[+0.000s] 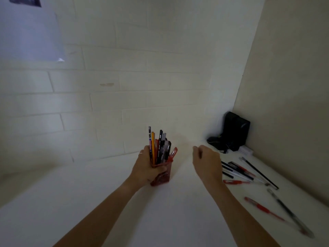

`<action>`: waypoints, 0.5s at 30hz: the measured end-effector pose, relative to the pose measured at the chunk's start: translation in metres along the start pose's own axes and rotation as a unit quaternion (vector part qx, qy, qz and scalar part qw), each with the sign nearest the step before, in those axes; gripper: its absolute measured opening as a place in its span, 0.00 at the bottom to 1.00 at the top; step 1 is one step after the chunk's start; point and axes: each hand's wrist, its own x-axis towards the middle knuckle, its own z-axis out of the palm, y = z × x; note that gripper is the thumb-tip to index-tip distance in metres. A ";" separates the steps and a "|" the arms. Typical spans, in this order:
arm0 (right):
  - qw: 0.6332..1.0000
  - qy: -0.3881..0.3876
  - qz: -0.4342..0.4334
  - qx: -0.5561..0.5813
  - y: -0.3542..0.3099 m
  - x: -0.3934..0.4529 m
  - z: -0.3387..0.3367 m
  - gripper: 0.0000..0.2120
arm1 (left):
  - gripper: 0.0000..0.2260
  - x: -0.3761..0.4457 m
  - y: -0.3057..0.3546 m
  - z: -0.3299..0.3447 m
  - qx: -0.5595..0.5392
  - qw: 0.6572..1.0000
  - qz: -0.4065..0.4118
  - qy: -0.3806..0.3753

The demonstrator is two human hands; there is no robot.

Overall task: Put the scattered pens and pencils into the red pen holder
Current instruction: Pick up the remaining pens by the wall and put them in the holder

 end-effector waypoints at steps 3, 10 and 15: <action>0.991 -0.057 0.040 -0.110 0.060 0.007 0.009 0.12 | 0.32 0.000 0.004 0.007 0.002 1.000 -0.001 0.003; 0.987 -0.117 0.056 -0.098 0.125 0.007 0.028 0.07 | 0.28 0.011 -0.003 0.023 0.030 1.000 -0.008 0.004; 0.988 -0.120 0.026 -0.090 0.121 0.010 0.043 0.05 | 0.30 0.017 -0.013 0.020 0.073 0.997 0.006 -0.008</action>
